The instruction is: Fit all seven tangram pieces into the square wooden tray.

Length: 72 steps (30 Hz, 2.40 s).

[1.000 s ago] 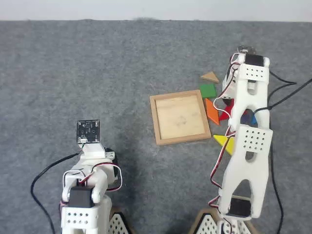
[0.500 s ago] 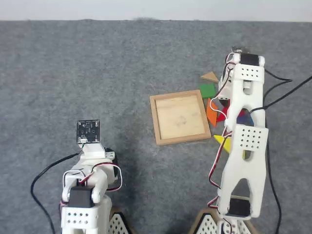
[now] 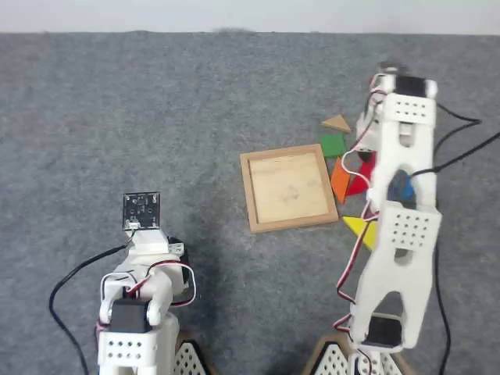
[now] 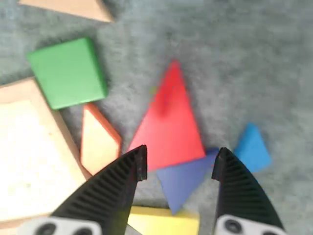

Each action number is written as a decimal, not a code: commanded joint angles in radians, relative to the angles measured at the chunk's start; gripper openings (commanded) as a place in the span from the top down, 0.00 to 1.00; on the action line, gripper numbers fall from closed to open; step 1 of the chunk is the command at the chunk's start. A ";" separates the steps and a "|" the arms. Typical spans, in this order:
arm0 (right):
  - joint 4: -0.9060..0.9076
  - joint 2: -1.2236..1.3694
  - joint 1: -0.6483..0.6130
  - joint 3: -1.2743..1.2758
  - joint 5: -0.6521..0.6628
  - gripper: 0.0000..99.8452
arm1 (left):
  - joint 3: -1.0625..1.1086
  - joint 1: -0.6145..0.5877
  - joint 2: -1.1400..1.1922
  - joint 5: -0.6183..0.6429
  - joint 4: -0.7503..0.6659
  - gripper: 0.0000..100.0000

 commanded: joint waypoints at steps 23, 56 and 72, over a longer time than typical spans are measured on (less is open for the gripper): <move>-0.549 -0.346 -0.067 0.746 -0.172 0.76 | -0.012 -0.006 -0.020 -0.011 0.002 0.99; -0.392 -0.134 -0.048 0.473 -0.275 0.88 | -0.012 -0.006 -0.020 -0.011 0.002 0.99; -0.478 -0.202 -0.024 0.468 -0.058 0.83 | -0.012 -0.006 -0.020 -0.011 0.002 0.99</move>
